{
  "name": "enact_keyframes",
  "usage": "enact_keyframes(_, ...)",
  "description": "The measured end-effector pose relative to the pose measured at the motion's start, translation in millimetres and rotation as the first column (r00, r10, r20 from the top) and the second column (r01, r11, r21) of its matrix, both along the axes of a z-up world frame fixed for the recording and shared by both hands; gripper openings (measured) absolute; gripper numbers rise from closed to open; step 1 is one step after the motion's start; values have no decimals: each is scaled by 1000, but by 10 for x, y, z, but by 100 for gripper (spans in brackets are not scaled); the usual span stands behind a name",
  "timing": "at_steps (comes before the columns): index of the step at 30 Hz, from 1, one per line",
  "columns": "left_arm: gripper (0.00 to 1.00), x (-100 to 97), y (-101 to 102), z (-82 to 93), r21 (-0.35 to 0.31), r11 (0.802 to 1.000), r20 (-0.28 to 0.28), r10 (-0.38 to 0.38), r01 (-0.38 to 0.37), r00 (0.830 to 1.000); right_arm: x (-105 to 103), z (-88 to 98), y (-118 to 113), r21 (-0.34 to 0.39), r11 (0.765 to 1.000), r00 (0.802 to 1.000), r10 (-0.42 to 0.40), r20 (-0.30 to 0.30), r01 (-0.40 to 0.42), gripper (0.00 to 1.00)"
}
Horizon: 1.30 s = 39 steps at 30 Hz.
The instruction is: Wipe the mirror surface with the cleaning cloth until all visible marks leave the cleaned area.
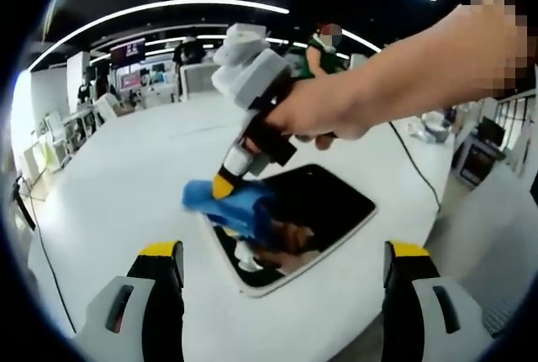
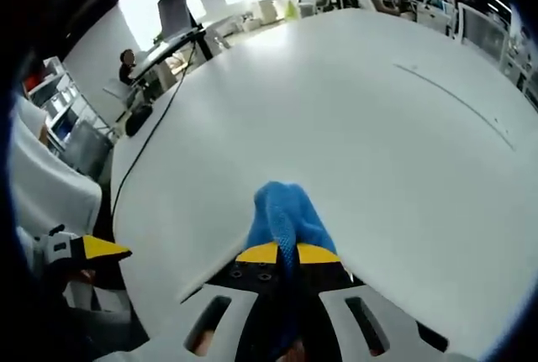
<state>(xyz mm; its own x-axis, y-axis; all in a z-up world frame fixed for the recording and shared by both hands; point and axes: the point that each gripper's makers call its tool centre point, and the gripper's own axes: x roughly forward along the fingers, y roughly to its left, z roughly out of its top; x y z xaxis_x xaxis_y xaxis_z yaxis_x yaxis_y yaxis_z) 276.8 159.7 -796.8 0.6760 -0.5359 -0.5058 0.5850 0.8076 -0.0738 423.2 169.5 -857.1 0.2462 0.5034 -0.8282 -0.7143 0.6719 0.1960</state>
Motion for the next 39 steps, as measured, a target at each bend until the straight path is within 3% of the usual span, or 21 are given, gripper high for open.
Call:
enact_keyframes(3, 100, -57, 34, -96, 48, 999, -57, 4, -1, 998, 1, -2, -1, -6, 1000, 1000, 13, 7, -13, 0)
enact_keyframes(8, 100, -62, 28, -62, 27, 1000, -45, 7, -6, 999, -19, 10, -2, -3, 1000, 1000, 15, 3, -15, 0)
enact_keyframes(10, 100, -62, 37, -66, 24, 1000, -45, 14, -13, 999, -9, 45, -15, -14, 1000, 999, 14, 40, -14, 0)
enact_keyframes(16, 100, -66, 56, -93, 29, 999, -50, 19, -17, 999, -78, 88, -26, -26, 1000, 999, 6, 40, -5, 0)
enact_keyframes(39, 100, -77, 76, -124, 30, 999, -59, 27, -25, 998, -20, 68, -73, -40, 999, 999, 25, 47, -23, 0)
